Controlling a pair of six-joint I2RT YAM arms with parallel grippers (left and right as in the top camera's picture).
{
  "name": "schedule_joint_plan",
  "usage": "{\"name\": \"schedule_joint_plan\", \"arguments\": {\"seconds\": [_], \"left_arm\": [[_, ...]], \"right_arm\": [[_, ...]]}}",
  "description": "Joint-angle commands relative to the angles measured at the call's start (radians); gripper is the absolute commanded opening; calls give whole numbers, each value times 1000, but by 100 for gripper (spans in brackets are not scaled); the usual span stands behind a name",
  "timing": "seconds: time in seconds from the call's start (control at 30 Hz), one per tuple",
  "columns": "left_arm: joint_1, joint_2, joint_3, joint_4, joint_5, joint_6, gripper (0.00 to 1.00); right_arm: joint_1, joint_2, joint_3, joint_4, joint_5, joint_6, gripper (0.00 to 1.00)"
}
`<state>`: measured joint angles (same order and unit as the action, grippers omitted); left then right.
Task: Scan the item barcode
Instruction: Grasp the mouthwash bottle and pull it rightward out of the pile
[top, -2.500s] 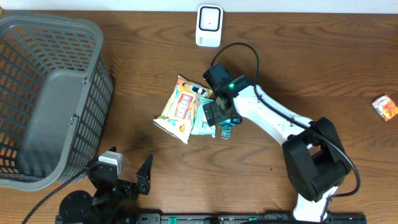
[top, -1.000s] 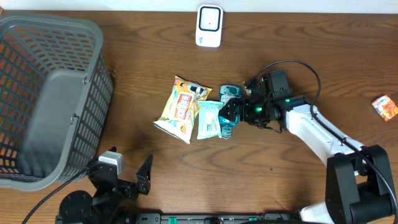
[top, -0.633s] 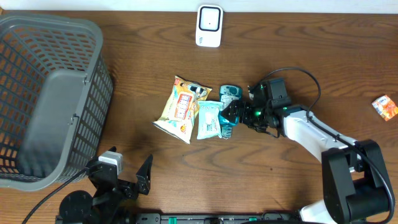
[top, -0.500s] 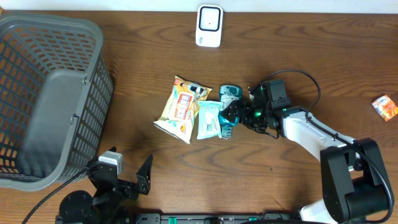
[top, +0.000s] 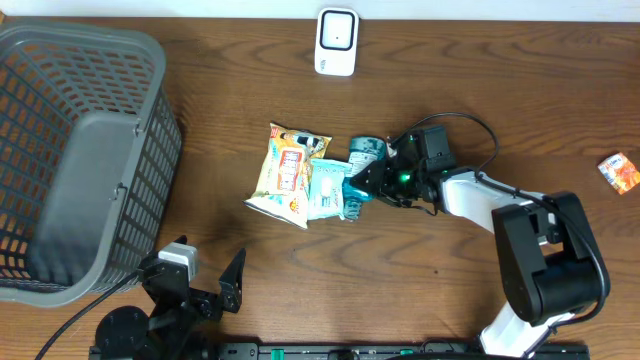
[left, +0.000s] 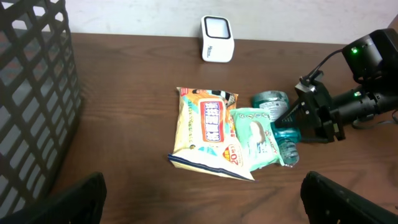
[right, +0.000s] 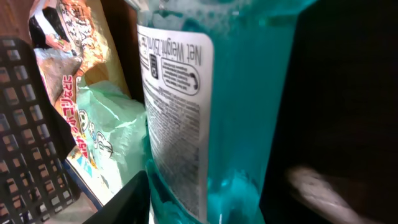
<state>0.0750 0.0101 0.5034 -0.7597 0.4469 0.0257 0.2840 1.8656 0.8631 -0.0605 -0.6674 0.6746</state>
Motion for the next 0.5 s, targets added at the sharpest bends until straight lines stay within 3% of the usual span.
{"name": "schedule_joint_plan", "arguments": {"seconds": [0.0, 0.13, 0.47], "left_arm": [[3, -6, 5, 0, 13, -2, 98], [3, -6, 5, 0, 13, -1, 98], [3, -6, 5, 0, 13, -2, 98]], "right_arm": [[15, 71, -47, 2, 119, -6, 34], [-2, 69, -46, 21, 114, -49, 22], [-83, -56, -45, -98, 71, -275, 15]]}}
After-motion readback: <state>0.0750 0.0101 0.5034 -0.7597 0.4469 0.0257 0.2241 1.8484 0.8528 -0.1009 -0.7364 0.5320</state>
